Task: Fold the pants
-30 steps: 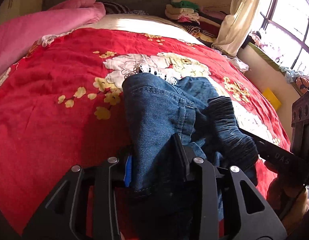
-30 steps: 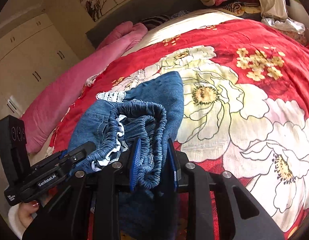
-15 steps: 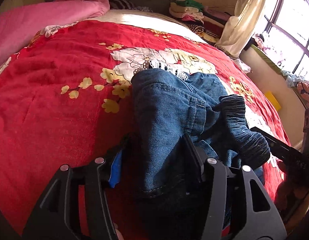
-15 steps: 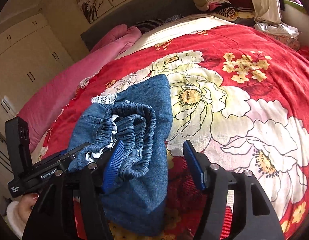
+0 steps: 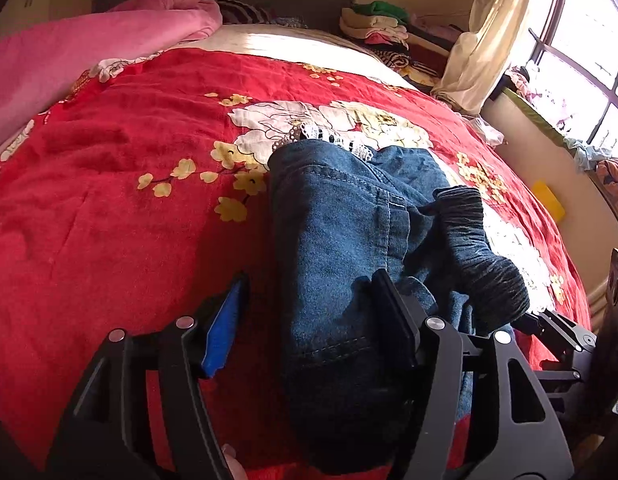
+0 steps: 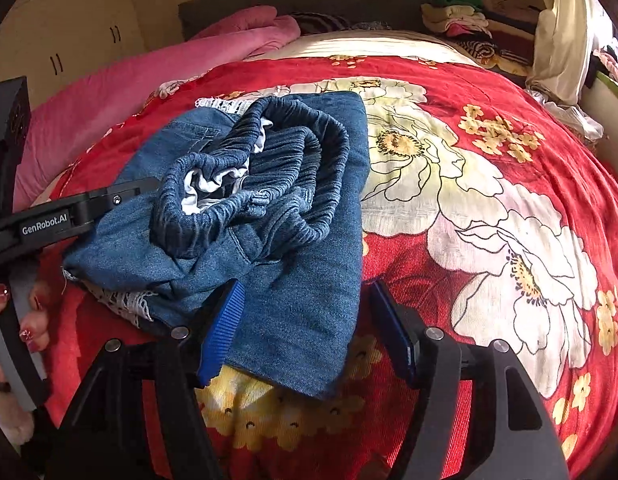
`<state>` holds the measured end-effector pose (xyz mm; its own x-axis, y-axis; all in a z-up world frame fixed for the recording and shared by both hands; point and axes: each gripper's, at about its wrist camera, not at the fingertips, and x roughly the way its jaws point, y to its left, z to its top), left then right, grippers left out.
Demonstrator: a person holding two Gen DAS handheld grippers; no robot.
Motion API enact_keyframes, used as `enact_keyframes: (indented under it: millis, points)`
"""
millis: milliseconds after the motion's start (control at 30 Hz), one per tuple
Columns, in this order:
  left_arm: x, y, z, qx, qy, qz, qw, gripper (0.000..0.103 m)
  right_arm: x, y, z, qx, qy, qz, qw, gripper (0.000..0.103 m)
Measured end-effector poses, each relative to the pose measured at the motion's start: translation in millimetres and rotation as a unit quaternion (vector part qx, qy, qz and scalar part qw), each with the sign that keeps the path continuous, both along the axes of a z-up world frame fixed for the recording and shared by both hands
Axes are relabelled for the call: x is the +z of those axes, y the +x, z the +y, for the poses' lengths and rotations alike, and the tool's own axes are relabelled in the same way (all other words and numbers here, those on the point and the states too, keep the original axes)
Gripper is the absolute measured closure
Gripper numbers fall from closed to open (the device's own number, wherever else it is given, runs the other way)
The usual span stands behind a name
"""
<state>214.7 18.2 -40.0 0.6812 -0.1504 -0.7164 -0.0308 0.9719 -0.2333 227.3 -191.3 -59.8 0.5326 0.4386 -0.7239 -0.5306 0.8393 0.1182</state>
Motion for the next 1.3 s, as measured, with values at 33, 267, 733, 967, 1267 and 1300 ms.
enact_keyframes:
  millis: [33, 267, 733, 967, 1267, 1300]
  points:
    - [1, -2, 1, 0.001, -0.002, 0.000, 1.0000, 0.046, 2, -1, -2, 0.000, 0.005, 0.001, 1.000, 0.039]
    - [15, -18, -1, -0.004, 0.000, -0.013, 0.9999, 0.040, 26, -19, -19, -0.010, 0.040, -0.013, 0.999, 0.036]
    - [62, -71, -5, -0.004, 0.011, -0.062, 0.9980, 0.013, 74, -66, -54, -0.040, 0.081, -0.062, 0.994, 0.012]
    - [72, -100, -12, -0.010, 0.021, -0.068, 0.9974, 0.010, 87, -85, -65, -0.049, 0.087, -0.079, 0.992, 0.008]
    - [51, -134, -26, -0.005, 0.039, -0.046, 0.9982, 0.010, 83, -113, -67, -0.043, 0.063, -0.084, 0.994, 0.005]
    - [47, -137, -26, -0.002, 0.039, -0.041, 0.9984, 0.010, 80, -115, -67, -0.044, 0.060, -0.082, 0.994, 0.005]
